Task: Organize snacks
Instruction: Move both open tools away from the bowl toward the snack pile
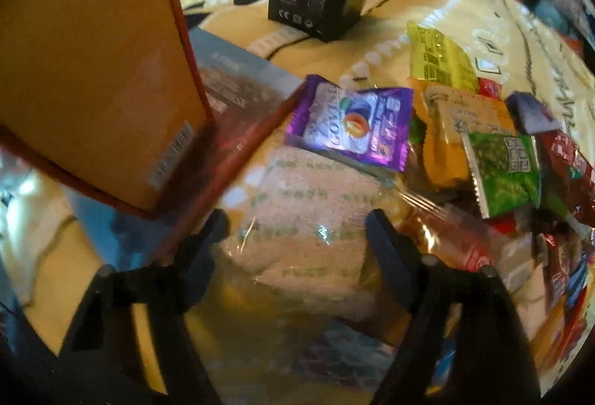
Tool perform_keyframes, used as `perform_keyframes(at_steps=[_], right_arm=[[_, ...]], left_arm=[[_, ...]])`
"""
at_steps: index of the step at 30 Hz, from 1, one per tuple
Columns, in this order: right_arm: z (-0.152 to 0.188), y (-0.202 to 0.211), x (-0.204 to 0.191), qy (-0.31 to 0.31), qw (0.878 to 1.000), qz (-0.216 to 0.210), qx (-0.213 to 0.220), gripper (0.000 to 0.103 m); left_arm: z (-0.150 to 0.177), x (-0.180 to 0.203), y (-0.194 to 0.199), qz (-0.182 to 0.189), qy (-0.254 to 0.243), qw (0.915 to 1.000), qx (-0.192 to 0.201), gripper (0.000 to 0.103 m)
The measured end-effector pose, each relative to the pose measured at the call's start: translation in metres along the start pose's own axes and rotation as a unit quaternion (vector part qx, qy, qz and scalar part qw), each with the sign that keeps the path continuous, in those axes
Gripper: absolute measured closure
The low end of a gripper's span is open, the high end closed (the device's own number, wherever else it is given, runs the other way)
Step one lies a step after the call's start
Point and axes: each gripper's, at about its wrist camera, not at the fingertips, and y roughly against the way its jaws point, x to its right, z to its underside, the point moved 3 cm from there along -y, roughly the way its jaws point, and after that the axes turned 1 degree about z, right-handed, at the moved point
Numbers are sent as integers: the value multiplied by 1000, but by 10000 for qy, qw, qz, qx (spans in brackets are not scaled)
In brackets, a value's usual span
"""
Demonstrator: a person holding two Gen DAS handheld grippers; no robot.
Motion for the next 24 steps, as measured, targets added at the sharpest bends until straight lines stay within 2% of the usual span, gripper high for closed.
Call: perform_keyframes(at_steps=[4, 8, 12, 16, 18, 20, 22, 24], right_arm=[[25, 28, 5, -224, 9986, -430, 231, 55], [70, 72, -2, -195, 9968, -656, 406, 65], [129, 95, 4, -202, 9982, -524, 220, 67], [168, 103, 19, -516, 9954, -803, -59, 66], [168, 108, 19, -355, 9952, -911, -53, 63], [155, 107, 12, 30, 9955, -941, -58, 49], [136, 107, 5, 368, 9949, -934, 56, 29], [112, 101, 1, 633, 9927, -1012, 165, 22]], left_arm=[[2, 8, 6, 97, -95, 9999, 49, 35], [6, 20, 8, 265, -175, 9995, 5, 35], [14, 45, 9, 504, -358, 9980, -109, 35], [20, 67, 11, 673, -536, 9961, -175, 35], [22, 76, 11, 757, -570, 9952, -226, 35], [22, 81, 11, 788, -578, 9949, -251, 35], [22, 86, 12, 800, -615, 9946, -261, 35], [22, 88, 15, 814, -677, 9941, -246, 35]])
